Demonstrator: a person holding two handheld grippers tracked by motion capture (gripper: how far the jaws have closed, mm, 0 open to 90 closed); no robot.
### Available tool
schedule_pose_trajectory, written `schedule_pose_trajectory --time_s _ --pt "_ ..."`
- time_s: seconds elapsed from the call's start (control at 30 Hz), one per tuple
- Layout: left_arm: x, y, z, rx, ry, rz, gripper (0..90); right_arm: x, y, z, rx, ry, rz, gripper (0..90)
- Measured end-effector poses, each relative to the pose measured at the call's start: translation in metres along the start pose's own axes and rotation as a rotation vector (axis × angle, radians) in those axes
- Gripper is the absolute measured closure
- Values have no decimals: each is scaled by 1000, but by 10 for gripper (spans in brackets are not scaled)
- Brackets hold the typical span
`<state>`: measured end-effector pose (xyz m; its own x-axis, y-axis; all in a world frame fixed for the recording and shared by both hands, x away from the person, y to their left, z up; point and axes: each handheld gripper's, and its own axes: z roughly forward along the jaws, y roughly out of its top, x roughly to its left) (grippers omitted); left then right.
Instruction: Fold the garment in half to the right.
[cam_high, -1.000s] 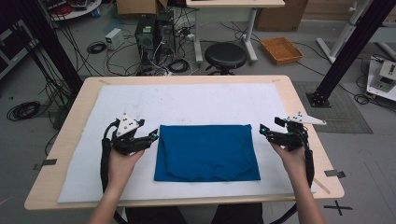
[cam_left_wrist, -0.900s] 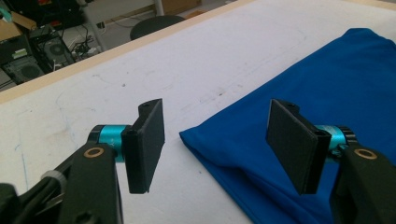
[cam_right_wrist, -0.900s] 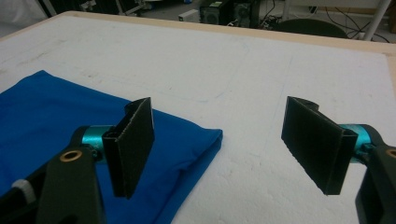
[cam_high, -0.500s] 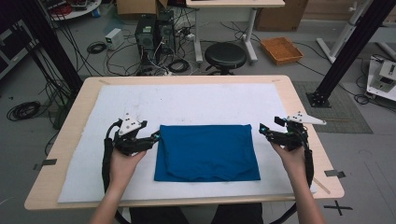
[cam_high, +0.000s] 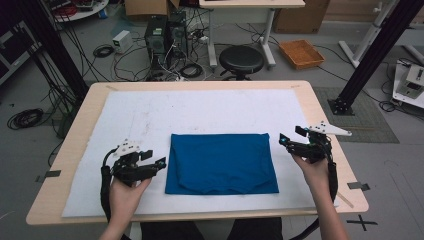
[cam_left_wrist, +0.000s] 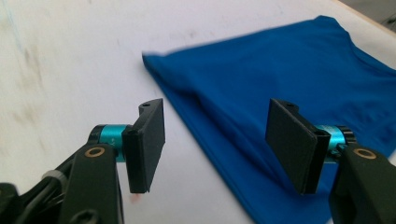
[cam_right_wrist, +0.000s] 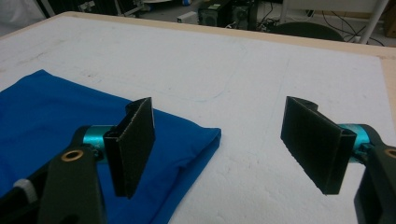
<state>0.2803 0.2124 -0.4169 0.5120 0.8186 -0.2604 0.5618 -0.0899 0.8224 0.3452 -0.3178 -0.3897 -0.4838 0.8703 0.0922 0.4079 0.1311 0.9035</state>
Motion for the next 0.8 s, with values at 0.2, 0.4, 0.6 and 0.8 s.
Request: schedule_pose_trajectory --time_s 0.2,0.4,0.6,0.8 --pt "-2 -28 3 52 -79 -125 379 2 0 1 5 0 -1 258" --pt "-10 -37 15 117 -94 -180 420 4 0 3 1 15 -11 258" --pt "-14 -35 23 104 -106 -232 435 6 -1 5 5 26 -11 258" --pt "-23 -31 36 116 -126 -236 461 16 -1 12 20 46 -31 258"
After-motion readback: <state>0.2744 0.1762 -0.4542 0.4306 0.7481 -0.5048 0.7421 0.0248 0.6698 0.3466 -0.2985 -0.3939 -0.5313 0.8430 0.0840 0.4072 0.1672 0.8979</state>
